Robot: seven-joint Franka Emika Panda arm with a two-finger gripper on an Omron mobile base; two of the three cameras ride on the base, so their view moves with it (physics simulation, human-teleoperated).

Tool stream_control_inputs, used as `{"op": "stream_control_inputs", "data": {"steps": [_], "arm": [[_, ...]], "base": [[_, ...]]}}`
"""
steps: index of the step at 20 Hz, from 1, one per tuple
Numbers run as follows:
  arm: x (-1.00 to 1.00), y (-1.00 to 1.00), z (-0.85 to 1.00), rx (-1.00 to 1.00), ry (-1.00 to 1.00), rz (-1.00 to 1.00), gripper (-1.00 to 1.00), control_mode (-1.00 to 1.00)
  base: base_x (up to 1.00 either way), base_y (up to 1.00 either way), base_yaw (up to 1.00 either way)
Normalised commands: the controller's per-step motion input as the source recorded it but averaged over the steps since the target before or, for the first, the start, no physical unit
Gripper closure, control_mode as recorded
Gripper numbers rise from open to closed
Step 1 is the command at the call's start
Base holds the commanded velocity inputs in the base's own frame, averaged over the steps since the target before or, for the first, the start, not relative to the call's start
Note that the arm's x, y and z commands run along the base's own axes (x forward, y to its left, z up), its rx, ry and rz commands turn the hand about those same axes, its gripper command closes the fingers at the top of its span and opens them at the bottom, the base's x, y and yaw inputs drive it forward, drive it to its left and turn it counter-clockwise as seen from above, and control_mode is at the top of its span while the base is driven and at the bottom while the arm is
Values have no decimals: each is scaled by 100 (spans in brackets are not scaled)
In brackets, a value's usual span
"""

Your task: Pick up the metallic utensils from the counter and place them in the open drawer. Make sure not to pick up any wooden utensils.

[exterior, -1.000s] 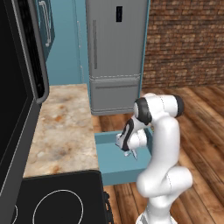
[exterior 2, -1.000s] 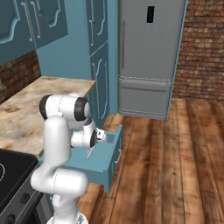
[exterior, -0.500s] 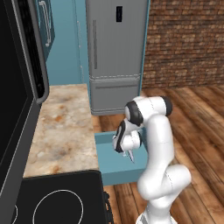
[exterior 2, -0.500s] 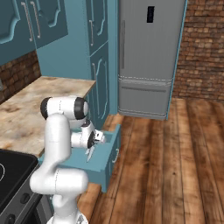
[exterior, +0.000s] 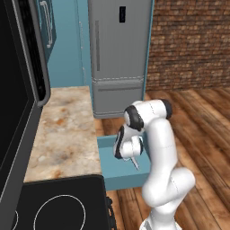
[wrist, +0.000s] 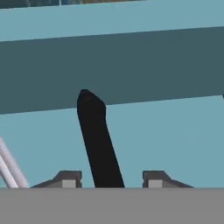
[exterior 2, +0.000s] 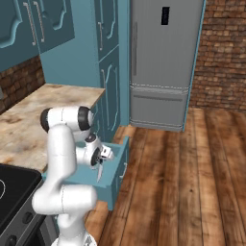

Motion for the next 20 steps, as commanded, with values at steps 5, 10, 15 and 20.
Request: {"op": "stream_control_inputs", "data": {"steps": [5,10,15,20], "arm": [[-42,-17,98,0,0,-1,-100,-100],[-60,-29,100,0,0,0,-100,-100],[-68,-20,100,0,0,0,-100,-100],[-63,-12,100,0,0,0,-100,-100]], "base": [[0,0,0],[0,0,0],[0,0,0],[0,0,0]]}}
